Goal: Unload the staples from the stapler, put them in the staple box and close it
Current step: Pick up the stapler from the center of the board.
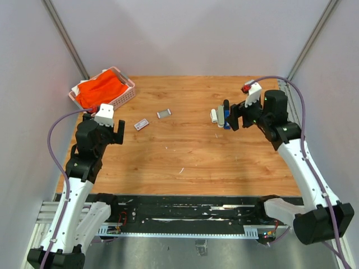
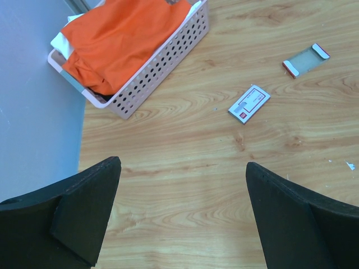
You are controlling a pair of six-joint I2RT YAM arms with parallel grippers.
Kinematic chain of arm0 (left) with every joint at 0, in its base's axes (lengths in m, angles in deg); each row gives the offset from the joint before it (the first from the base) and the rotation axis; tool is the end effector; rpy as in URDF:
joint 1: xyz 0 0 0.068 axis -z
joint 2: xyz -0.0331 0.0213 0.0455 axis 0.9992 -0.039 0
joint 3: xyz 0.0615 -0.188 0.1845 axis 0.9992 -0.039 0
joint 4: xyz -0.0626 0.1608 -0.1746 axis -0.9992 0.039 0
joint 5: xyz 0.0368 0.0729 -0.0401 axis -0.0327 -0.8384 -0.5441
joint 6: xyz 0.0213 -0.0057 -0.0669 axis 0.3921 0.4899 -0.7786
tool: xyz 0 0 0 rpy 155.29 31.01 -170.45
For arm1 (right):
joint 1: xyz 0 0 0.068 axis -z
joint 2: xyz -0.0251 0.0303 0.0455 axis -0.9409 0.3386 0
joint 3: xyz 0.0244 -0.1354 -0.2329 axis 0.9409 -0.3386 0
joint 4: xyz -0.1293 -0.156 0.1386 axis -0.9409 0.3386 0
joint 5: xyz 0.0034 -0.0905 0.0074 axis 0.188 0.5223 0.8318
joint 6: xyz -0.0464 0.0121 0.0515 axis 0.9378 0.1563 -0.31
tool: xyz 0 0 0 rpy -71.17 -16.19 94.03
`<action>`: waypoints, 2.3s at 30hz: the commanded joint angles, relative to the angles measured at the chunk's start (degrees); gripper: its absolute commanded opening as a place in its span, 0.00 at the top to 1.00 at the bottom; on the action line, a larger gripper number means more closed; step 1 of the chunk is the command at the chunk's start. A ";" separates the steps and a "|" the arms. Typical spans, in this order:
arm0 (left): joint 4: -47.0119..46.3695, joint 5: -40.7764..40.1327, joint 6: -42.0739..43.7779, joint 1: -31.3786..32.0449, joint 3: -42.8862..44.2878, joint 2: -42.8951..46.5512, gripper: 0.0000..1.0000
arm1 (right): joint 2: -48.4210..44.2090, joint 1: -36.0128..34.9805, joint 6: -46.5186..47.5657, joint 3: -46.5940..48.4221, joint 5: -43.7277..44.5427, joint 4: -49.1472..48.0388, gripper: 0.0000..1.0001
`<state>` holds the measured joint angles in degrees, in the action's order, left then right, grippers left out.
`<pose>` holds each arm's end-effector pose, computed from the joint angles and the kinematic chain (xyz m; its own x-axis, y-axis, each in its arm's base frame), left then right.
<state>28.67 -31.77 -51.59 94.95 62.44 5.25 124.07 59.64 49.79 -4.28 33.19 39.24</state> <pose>0.1644 -0.0108 0.3199 -0.3077 0.2642 -0.9141 0.0319 0.9630 0.2676 0.2310 0.0659 0.3600 -0.3022 -0.1513 -0.9412 -0.5582 0.8284 0.0461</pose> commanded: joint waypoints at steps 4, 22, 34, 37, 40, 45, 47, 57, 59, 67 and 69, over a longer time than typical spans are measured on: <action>-0.02 1.10 0.76 -0.35 1.01 0.22 0.02 | 10.44 -6.46 -0.13 6.94 6.14 -0.22 0.18; -0.37 1.21 1.05 -0.33 0.38 0.05 0.02 | 33.91 -13.68 -0.47 20.48 14.83 -4.69 0.20; -0.46 0.95 1.13 -0.36 0.25 -0.43 0.02 | 45.18 -14.21 -3.78 28.25 18.46 -4.45 0.21; -0.54 0.80 1.17 -0.37 0.25 -0.58 0.02 | 47.89 -14.28 -3.78 30.40 20.30 -4.08 0.20; -0.53 0.66 1.18 -0.36 0.21 -0.88 0.02 | 50.54 -14.22 -3.82 32.45 22.33 -3.73 0.19; -0.55 0.58 1.19 -0.34 0.21 -1.29 0.02 | 54.84 -14.22 -4.47 35.27 22.85 -3.15 0.18; -0.55 0.49 1.25 -0.34 0.20 -1.40 0.02 | 56.28 -14.22 -5.13 37.01 23.19 -1.85 0.18; -0.46 0.41 1.18 -0.33 0.29 -2.15 0.02 | 60.42 -14.13 -8.08 37.98 26.05 0.13 0.18; -0.37 0.49 1.24 -0.33 0.30 -2.31 0.02 | 60.79 -14.13 -8.47 37.59 27.07 0.10 0.18; -0.37 0.49 1.22 -0.33 0.23 -2.24 0.02 | 62.47 -13.91 -10.32 37.45 25.64 0.82 0.18; -0.39 0.49 1.21 -0.33 0.12 -2.12 0.02 | 62.81 -13.79 -11.01 37.51 25.60 0.95 0.18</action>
<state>28.87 -31.12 -50.82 94.95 62.42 2.93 185.25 46.57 41.09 32.94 58.65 38.56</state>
